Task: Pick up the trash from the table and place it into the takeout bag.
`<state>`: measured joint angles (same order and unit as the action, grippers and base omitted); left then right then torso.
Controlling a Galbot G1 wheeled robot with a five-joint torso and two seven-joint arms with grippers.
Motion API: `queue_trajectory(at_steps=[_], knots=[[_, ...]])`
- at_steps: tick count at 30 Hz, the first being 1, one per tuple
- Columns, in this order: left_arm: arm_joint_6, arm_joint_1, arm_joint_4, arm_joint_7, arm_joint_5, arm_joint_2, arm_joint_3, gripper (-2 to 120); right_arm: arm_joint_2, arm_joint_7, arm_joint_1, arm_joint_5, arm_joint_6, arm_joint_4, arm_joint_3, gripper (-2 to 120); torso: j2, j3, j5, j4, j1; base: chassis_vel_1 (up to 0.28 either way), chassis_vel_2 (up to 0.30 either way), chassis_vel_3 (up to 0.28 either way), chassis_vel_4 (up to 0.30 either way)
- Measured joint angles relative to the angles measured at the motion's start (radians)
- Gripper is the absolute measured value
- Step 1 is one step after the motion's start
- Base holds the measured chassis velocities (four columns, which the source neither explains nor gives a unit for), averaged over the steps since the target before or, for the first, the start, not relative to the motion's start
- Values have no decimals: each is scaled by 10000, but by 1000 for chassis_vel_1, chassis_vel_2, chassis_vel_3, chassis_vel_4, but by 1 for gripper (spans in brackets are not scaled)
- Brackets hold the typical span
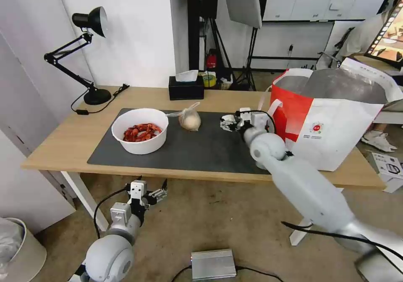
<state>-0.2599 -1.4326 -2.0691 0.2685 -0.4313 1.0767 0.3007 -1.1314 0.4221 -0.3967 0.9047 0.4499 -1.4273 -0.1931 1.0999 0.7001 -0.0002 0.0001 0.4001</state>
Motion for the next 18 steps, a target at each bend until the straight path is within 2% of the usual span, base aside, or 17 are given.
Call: queue_trajectory(at_steps=[18], knots=[[102,57,104,-4,0,-46,-79,100,-1037,13,1453,-505,267,2681,-355,100,1,-1,1,-1,-1,0,0,0,0]])
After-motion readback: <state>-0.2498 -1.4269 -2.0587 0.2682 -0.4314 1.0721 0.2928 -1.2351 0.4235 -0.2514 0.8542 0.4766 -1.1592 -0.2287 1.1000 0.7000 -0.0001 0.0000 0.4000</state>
